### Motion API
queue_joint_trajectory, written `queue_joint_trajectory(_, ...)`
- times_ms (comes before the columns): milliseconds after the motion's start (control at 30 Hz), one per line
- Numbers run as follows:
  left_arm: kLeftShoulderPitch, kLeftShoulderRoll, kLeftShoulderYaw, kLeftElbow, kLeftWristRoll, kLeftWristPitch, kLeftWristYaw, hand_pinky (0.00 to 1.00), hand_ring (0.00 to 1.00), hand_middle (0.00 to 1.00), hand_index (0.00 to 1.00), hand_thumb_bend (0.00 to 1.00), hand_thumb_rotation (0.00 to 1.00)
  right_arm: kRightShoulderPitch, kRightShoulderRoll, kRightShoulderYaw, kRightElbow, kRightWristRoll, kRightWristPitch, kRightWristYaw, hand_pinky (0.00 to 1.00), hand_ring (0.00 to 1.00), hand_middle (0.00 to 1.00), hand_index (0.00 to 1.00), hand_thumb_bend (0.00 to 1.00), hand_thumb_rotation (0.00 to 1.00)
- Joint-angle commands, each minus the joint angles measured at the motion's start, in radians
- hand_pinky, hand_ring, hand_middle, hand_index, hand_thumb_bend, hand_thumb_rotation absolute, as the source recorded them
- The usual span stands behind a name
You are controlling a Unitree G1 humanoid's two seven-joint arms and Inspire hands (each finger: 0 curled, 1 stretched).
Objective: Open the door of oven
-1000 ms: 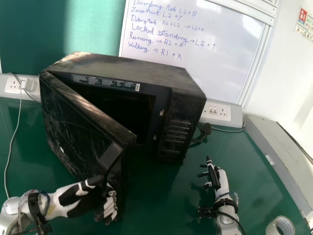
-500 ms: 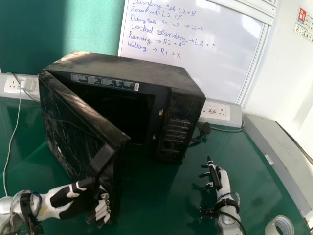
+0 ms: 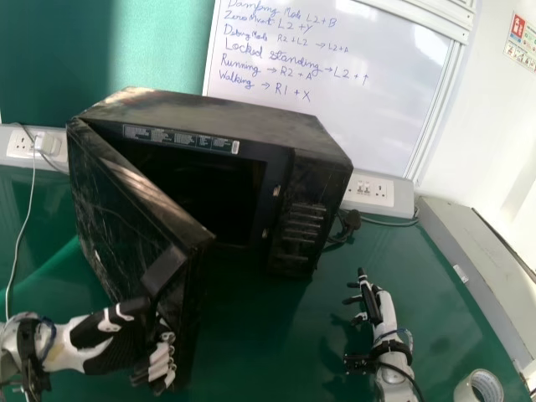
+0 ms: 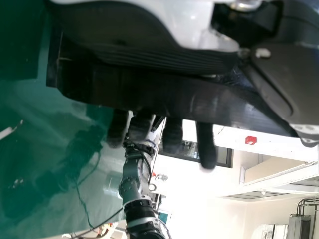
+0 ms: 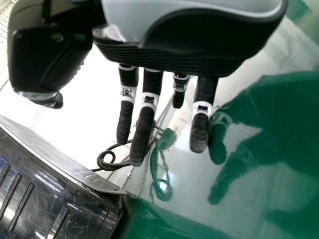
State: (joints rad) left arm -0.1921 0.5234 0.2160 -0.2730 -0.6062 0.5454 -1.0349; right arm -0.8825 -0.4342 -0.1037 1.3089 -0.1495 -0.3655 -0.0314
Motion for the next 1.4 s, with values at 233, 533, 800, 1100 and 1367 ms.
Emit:
queue_joint_trajectory(233,0.003,-0.102,0.183,-0.014,-0.13,-0.171,0.062,0.0,0.0,0.05,0.13,0.55,0.74,0.015,-0.022,0.003,0.016,-0.008,0.01,0.002,0.2,0.23,0.36,0.61,0.73,0.79)
queue_joint_trajectory(533,-0.032,0.05,0.246,0.113,-0.169,-0.037,0.001,0.0,0.0,0.04,0.07,0.77,0.61,0.013,-0.021,0.008,0.016,-0.013,0.015,-0.005,0.19,0.24,0.37,0.61,0.74,0.8)
queue_joint_trajectory(800,-0.029,0.129,0.334,0.165,-0.168,-0.023,0.008,0.0,0.0,0.06,0.12,0.72,0.55,0.011,-0.019,0.001,0.016,-0.01,0.019,-0.003,0.2,0.23,0.36,0.61,0.75,0.8)
queue_joint_trajectory(1100,0.025,0.102,0.465,0.171,-0.191,-0.014,0.091,0.0,0.0,0.01,0.04,0.76,0.61,0.013,-0.019,-0.002,0.016,-0.009,0.016,-0.001,0.2,0.24,0.36,0.6,0.73,0.79)
queue_joint_trajectory(1367,0.022,0.138,0.496,0.252,-0.168,0.023,0.109,0.0,0.0,0.01,0.02,0.89,0.63,0.013,-0.021,0.002,0.015,-0.014,0.014,-0.003,0.2,0.24,0.37,0.61,0.72,0.78)
